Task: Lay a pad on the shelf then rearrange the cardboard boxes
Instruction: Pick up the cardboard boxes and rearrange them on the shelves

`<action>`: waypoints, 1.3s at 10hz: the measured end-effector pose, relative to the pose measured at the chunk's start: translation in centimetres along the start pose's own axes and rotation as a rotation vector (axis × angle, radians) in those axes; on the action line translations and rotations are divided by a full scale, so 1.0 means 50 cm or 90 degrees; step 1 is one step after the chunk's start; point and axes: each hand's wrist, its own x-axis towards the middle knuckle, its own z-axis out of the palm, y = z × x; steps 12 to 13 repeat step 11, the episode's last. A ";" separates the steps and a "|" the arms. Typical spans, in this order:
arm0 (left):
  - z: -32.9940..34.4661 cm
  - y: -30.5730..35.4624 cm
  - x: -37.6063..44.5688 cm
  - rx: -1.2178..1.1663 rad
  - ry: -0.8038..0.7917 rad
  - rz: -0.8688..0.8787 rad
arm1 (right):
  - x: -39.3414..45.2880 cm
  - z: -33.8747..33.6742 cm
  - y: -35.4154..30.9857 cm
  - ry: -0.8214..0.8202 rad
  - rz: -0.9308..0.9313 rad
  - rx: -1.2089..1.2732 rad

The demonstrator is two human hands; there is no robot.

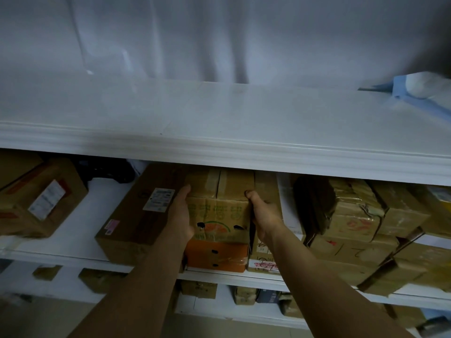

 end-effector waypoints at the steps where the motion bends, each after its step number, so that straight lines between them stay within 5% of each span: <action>1: 0.002 0.006 0.004 0.015 0.005 0.004 | -0.003 0.005 -0.001 0.003 0.013 -0.003; 8: -0.015 0.024 -0.086 0.228 0.155 0.197 | -0.149 -0.007 -0.025 0.098 -0.037 -0.037; 11: 0.021 0.017 -0.210 0.180 0.027 0.202 | -0.295 -0.046 -0.054 0.080 -0.073 0.029; 13: 0.021 0.017 -0.210 0.180 0.027 0.202 | -0.295 -0.046 -0.054 0.080 -0.073 0.029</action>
